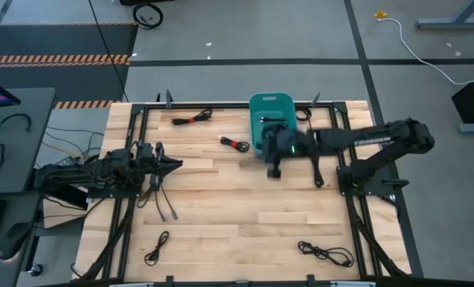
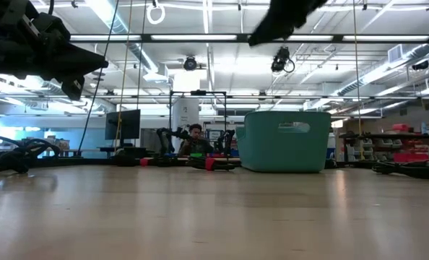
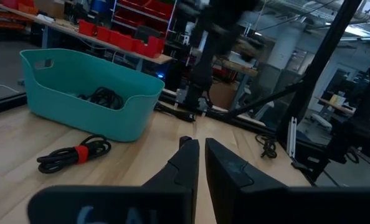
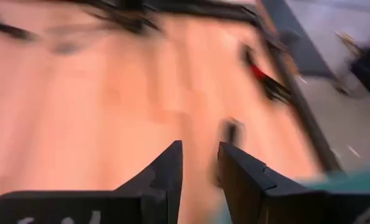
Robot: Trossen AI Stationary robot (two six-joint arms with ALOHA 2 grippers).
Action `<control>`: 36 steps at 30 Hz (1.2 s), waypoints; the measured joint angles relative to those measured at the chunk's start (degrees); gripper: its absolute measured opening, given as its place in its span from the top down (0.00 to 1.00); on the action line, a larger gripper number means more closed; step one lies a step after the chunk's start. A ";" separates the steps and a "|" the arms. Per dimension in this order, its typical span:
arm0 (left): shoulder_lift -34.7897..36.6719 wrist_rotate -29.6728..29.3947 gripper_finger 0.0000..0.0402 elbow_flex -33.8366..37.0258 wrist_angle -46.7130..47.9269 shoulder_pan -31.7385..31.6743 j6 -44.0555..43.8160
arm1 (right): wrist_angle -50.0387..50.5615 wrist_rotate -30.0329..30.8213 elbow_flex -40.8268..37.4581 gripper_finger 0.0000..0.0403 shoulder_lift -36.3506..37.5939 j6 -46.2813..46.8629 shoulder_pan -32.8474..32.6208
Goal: Pick and place USB-C Cables
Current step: Put the black charger cable into the green bin
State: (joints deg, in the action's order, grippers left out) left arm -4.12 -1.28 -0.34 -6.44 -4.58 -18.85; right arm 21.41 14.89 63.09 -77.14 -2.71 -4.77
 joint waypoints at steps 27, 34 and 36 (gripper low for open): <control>-40.21 -24.44 0.96 -32.70 18.38 -14.67 16.14 | -24.78 36.79 -0.02 0.74 -32.46 24.79 -30.92; -69.74 -14.55 0.79 -53.79 38.35 -31.14 22.68 | -25.33 36.24 0.00 0.74 -29.91 24.01 -32.17; -76.48 -10.90 0.71 -57.71 40.92 -34.48 24.68 | -25.25 36.12 0.00 0.74 -29.82 23.99 -33.15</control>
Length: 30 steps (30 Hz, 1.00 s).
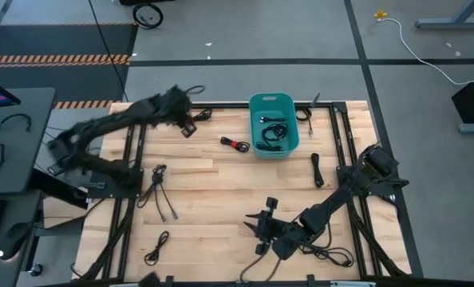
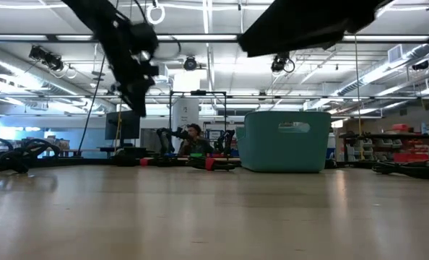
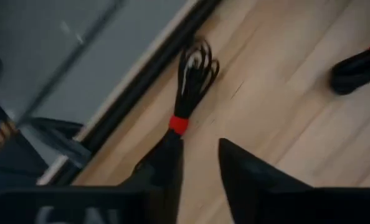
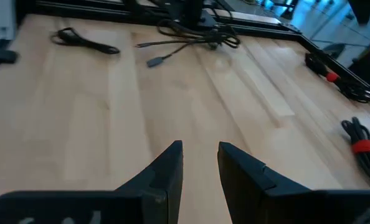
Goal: Pick and place USB-C Cables
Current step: Put the black charger cable into the green bin
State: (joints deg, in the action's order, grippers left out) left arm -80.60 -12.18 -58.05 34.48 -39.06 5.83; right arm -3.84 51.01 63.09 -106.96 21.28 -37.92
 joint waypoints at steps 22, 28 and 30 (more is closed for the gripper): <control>-29.20 1.26 0.64 -7.77 -3.77 -8.01 11.02 | 1.00 7.45 0.00 0.74 0.00 5.68 -5.75; -28.74 1.63 0.89 -7.72 -2.08 -7.85 11.68 | 1.27 8.39 0.00 0.74 0.00 5.62 -8.86; -27.55 1.71 0.89 -7.47 0.36 -6.99 11.08 | 1.34 10.02 0.00 0.74 0.01 5.89 -10.77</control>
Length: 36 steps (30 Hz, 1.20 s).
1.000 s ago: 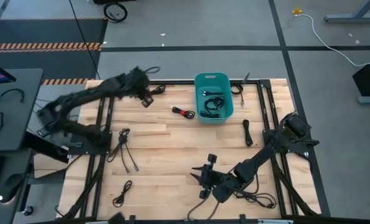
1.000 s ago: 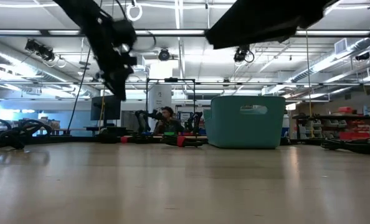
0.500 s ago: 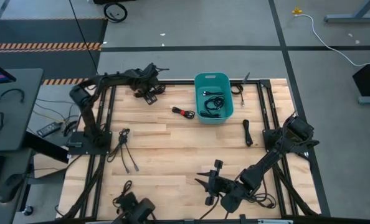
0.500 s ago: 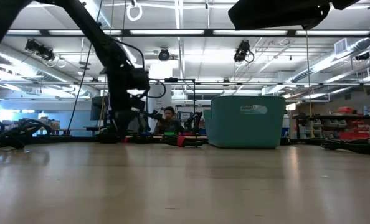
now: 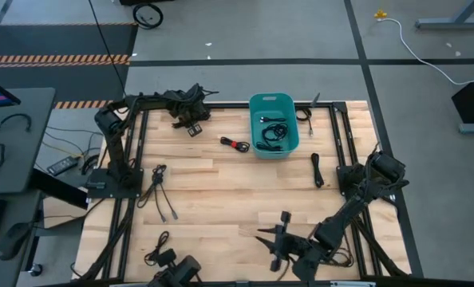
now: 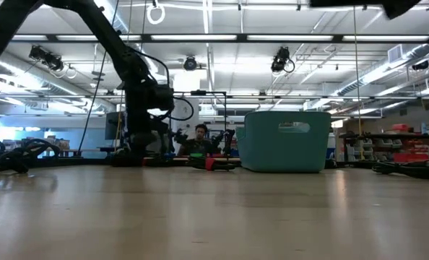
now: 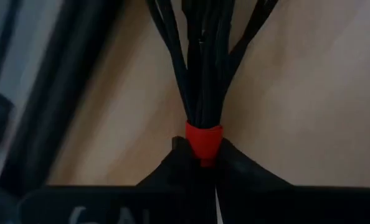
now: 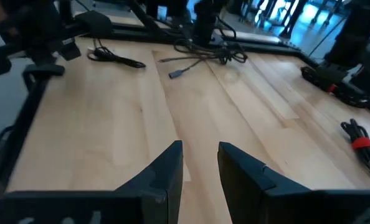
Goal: Pick and place USB-C Cables
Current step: Put the black charger cable into the green bin
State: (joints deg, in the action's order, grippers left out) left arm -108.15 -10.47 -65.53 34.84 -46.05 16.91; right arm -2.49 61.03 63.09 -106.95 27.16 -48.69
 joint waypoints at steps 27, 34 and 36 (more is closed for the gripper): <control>-18.09 13.09 0.89 -44.13 -17.30 23.95 -2.71 | -1.50 28.91 0.02 0.84 0.25 2.86 -13.04; -25.49 13.07 0.89 -48.97 -11.85 20.55 -2.71 | -2.65 28.88 0.02 0.84 0.25 2.86 -13.06; -26.19 12.52 0.88 -48.95 -11.51 19.81 -2.75 | -2.65 28.88 0.02 0.84 0.25 2.84 -13.06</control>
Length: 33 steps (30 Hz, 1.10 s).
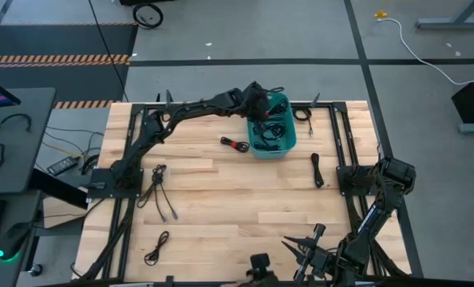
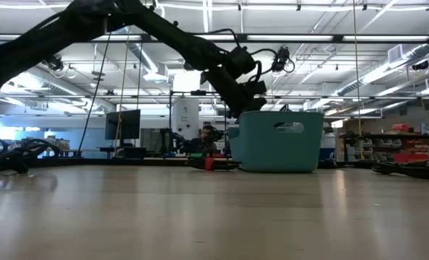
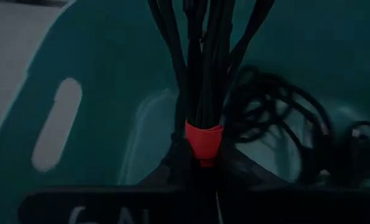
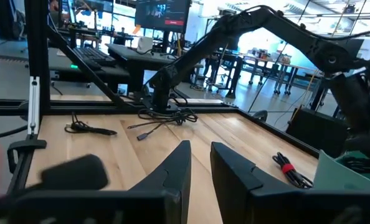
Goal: Pick and place USB-C Cables
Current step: Put the black charger cable into the green bin
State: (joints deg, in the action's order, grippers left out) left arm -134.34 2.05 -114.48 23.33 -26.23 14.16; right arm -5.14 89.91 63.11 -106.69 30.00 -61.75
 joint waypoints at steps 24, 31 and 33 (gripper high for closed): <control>18.97 -19.72 0.50 -0.15 22.32 2.57 8.58 | 1.60 -0.18 0.00 0.84 0.00 -0.15 1.04; 31.06 -19.93 0.59 -0.10 41.87 6.44 0.23 | 2.73 -5.37 0.00 0.84 -0.02 0.17 4.12; 33.84 -19.97 0.61 0.86 46.94 7.85 -3.59 | 2.79 -7.41 0.00 0.84 -0.02 0.07 5.28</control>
State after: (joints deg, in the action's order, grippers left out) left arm -100.51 -17.91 -113.62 70.27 -18.38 10.57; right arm -2.35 82.49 63.11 -106.72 30.07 -56.47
